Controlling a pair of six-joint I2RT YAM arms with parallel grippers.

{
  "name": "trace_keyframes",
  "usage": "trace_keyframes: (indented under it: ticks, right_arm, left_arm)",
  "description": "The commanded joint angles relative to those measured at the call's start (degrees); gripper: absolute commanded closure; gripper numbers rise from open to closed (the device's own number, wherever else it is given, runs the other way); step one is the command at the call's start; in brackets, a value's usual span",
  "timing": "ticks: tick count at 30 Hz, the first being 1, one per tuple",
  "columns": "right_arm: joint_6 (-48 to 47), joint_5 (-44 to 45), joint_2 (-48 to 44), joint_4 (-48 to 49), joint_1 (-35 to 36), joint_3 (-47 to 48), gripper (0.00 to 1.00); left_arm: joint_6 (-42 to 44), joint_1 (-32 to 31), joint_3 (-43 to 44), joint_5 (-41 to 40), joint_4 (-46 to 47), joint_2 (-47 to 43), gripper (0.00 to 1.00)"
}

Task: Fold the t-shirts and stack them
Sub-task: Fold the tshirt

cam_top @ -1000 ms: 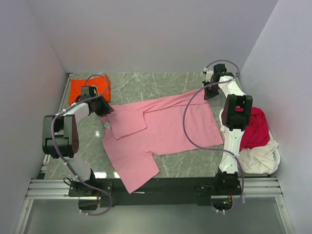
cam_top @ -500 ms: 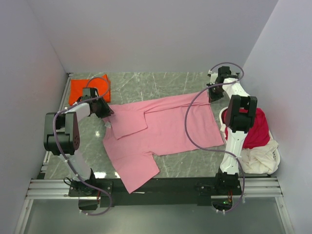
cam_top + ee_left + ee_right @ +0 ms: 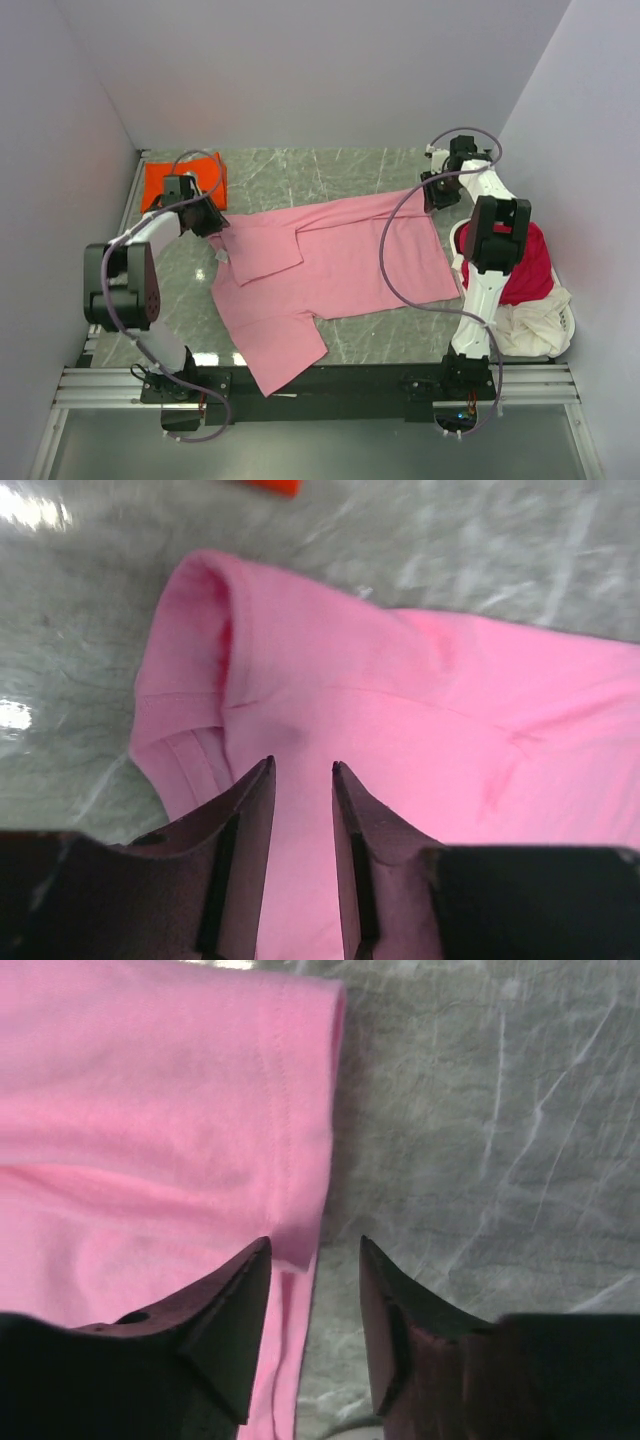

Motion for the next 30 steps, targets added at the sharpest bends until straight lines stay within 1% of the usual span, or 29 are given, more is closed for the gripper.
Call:
trace_keyframes:
  ticks: [1, 3, 4, 6, 7, 8, 11, 12, 13, 14, 15, 16, 17, 18, 20, 21, 22, 24, 25, 26, 27, 28, 29, 30]
  right_arm:
    - [-4.1, -4.3, -10.3, -1.5, -0.2, -0.9, 0.48]
    - [-5.8, -6.6, -12.7, -2.0, 0.4, -2.5, 0.45]
    - [-7.4, -9.3, -15.1, -2.3, 0.6, -3.6, 0.44]
    - [-9.6, -13.0, -17.5, -4.0, 1.3, -4.8, 0.43]
    - [-12.4, -16.3, -19.9, -4.9, 2.3, -6.0, 0.43]
    - [-13.3, -18.1, -21.3, -5.8, 2.7, -7.1, 0.43]
    - [-17.3, -23.9, -27.7, -6.5, 5.5, -12.6, 0.41]
    - [-17.9, -24.9, -29.5, -5.5, 6.0, -14.6, 0.41]
    - [-19.3, -26.0, -33.5, -5.1, 7.5, -18.2, 0.41]
    - [-19.8, -27.1, -35.6, -3.5, 9.5, -20.2, 0.41]
    - [-19.9, -27.6, -37.7, -2.5, 10.5, -22.3, 0.41]
    - [-20.6, -28.2, -41.8, -1.6, 11.4, -25.9, 0.41]
    - [-21.2, -29.1, -43.9, 0.3, 12.8, -27.8, 0.4]
    - [-22.0, -31.9, -48.4, 1.2, 13.5, -29.9, 0.4]
    - [-26.4, -36.7, -53.0, 3.6, 13.6, -36.4, 0.39]
    - [-28.4, -41.1, -55.3, 4.3, 13.6, -38.6, 0.34]
    - [-32.3, -43.1, -59.4, 4.8, 13.7, -42.8, 0.3]
    - [-37.4, -46.1, -62.8, 3.4, 13.8, -46.2, 0.17]
    - [-42.2, -48.2, -65.3, 2.3, 14.1, -48.7, 0.15]
    - [-43.8, -48.6, -66.4, 1.4, 14.0, -49.6, 0.13]
    - [-44.8, -48.6, -67.2, 0.3, 14.3, -50.4, 0.12]
    - [-44.8, -48.2, -68.6, 0.0, 14.3, -51.3, 0.12]
    - [-44.2, -47.7, -68.9, -0.1, 14.3, -51.8, 0.12]
    - [-44.2, -47.3, -69.0, -1.2, 14.3, -51.8, 0.12]
  left_arm:
    - [4.6, 0.3, 0.9, -1.1, 2.0, -13.5, 0.64]
    - [7.7, 0.2, 0.4, -2.0, 2.2, -18.1, 0.53]
    - [9.5, 0.2, 0.0, -2.0, 2.6, -22.4, 0.43]
    - [11.1, 0.3, -0.8, -2.3, 3.2, -26.3, 0.29]
    - [11.4, 0.3, -1.3, -2.6, 3.8, -29.5, 0.08]
    - [11.3, 0.5, -1.8, -2.6, 4.1, -31.0, 0.01]
    - [11.1, 1.5, -3.8, 4.3, 5.2, -34.9, 0.0]
    - [11.0, 1.6, -4.2, 8.6, 5.0, -35.4, 0.01]
    - [11.0, 1.6, -4.3, 11.0, 4.8, -36.1, 0.01]
    - [11.0, 1.5, -4.4, 13.5, 4.4, -36.5, 0.01]
    - [11.1, 1.6, -4.6, 15.5, 3.7, -36.7, 0.0]
    - [11.3, 1.4, -4.4, 18.1, 2.9, -37.2, 0.01]
    - [11.7, 0.6, -4.4, 18.8, 1.4, -37.5, 0.01]
    - [11.8, -0.3, -4.0, 18.4, -1.6, -38.1, 0.01]
    - [12.4, -4.0, -3.8, 18.9, -5.3, -38.7, 0.01]
    - [12.5, -5.3, -4.0, 18.1, -8.9, -38.9, 0.02]
    - [12.5, -8.4, -4.3, 17.3, -10.3, -39.8, 0.03]
    - [12.8, -11.5, -5.6, 15.5, -13.3, -41.2, 0.03]
    - [12.0, -13.1, -6.1, 14.3, -15.7, -42.8, 0.04]
    - [11.7, -15.7, -6.5, 13.8, -17.2, -43.5, 0.04]
    - [11.0, -16.9, -7.4, 13.5, -18.4, -44.1, 0.05]
    - [9.3, -18.1, -7.8, 12.7, -21.2, -45.2, 0.06]
    - [8.3, -20.8, -8.3, 12.0, -22.3, -45.8, 0.06]
    - [7.7, -22.1, -9.2, 11.1, -23.5, -46.2, 0.07]
